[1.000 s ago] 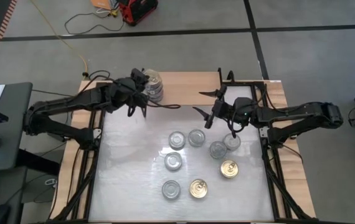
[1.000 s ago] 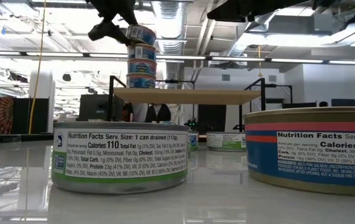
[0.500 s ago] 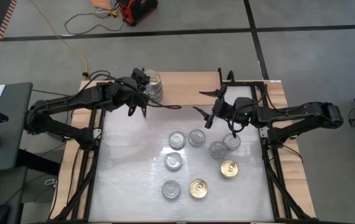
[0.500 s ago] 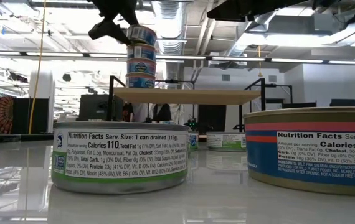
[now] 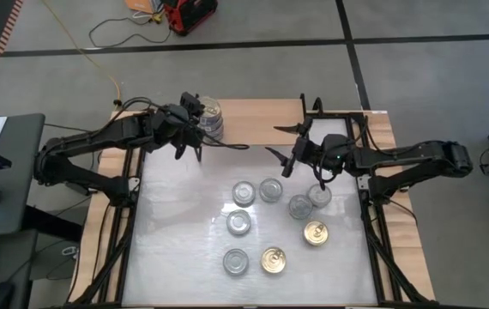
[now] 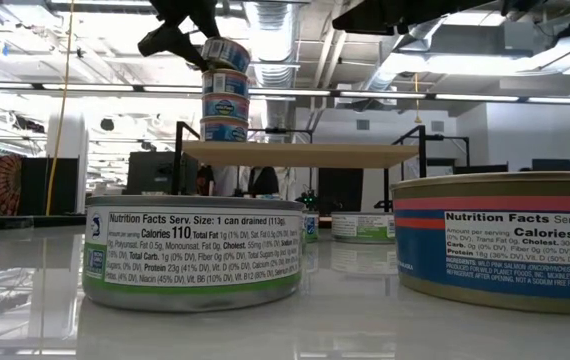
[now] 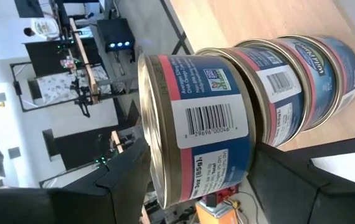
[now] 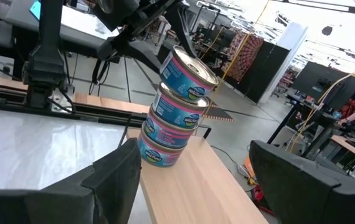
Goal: Stack canned seafood by type on shelf
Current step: Stack the blue tuna can on top of the other blue tuna cans on the shelf
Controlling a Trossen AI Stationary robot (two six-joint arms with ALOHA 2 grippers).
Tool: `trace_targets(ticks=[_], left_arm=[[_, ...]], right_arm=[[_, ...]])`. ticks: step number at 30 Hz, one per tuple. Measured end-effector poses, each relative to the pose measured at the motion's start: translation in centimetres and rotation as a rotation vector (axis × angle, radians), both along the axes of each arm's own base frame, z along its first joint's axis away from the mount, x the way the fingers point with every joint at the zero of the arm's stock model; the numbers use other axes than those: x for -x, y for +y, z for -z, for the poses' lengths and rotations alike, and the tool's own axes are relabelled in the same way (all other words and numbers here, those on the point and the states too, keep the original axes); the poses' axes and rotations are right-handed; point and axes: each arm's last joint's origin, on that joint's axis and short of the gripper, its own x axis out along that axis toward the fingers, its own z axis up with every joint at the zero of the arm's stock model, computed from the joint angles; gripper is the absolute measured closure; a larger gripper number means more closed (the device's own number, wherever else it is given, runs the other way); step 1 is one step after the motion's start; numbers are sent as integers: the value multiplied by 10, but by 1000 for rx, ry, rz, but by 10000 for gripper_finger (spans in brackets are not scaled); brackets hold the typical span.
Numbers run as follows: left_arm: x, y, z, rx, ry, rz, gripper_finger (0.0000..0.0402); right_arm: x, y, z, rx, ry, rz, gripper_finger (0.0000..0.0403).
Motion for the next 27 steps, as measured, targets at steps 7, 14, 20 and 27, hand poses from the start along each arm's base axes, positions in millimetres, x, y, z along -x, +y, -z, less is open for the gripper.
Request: trace_targets(ticks=[7,14,20,27], left_arm=[[1,0,1,11,2,-7,148],[1,2,0,7,-13,-16,148],[1,3,0,-2,1,-13,148],[1,1,0,3,-2,-11,148]], right_arm=[[0,0,0,0,0,0,72],[0,0,0,-2,-1,0,72],[0,0,0,-2,0,0,72],[0,-4,0,-21,-9,-22,72]])
